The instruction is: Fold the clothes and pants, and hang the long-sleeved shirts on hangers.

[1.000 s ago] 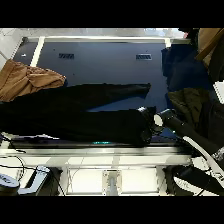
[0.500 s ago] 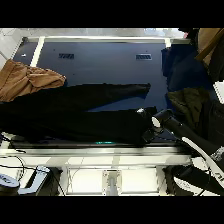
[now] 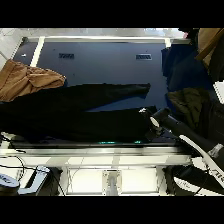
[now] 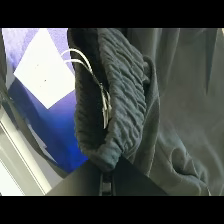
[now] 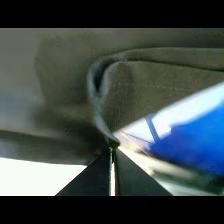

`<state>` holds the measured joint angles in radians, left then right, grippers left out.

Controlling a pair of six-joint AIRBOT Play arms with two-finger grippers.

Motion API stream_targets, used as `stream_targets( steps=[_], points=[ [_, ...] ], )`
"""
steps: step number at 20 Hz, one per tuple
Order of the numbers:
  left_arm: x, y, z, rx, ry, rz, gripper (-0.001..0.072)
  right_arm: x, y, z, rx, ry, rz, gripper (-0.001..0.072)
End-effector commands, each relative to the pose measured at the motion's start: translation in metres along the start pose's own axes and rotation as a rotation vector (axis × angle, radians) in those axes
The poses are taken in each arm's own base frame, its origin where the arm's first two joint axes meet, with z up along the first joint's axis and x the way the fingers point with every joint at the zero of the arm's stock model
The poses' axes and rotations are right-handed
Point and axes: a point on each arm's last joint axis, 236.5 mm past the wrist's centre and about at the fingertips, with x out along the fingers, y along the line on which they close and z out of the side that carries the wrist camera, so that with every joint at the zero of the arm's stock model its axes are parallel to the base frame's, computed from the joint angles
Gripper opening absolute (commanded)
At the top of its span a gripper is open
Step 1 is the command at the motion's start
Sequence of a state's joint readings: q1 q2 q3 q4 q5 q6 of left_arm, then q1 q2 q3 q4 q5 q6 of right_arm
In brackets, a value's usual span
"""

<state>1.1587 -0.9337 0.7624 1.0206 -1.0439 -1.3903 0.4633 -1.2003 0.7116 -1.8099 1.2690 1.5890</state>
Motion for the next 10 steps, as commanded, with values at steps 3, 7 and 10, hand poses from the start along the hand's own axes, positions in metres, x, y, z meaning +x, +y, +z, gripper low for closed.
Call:
stream_targets(
  steps=[3,7,10],
  points=[
    [-0.009,-0.006,0.010,0.020,-0.029,-0.005,0.0020,-0.036,-0.040,-0.048,0.250,0.030,-0.046,0.0008],
    [-0.018,-0.009,0.010,0.055,-0.025,0.003,0.0020,-0.058,-0.042,-0.055,0.416,-0.086,0.015,0.0008],
    [-0.018,0.021,-0.002,0.111,0.035,0.126,0.0020,-0.035,-0.012,-0.063,0.470,-0.021,0.109,0.0149]
  ],
)
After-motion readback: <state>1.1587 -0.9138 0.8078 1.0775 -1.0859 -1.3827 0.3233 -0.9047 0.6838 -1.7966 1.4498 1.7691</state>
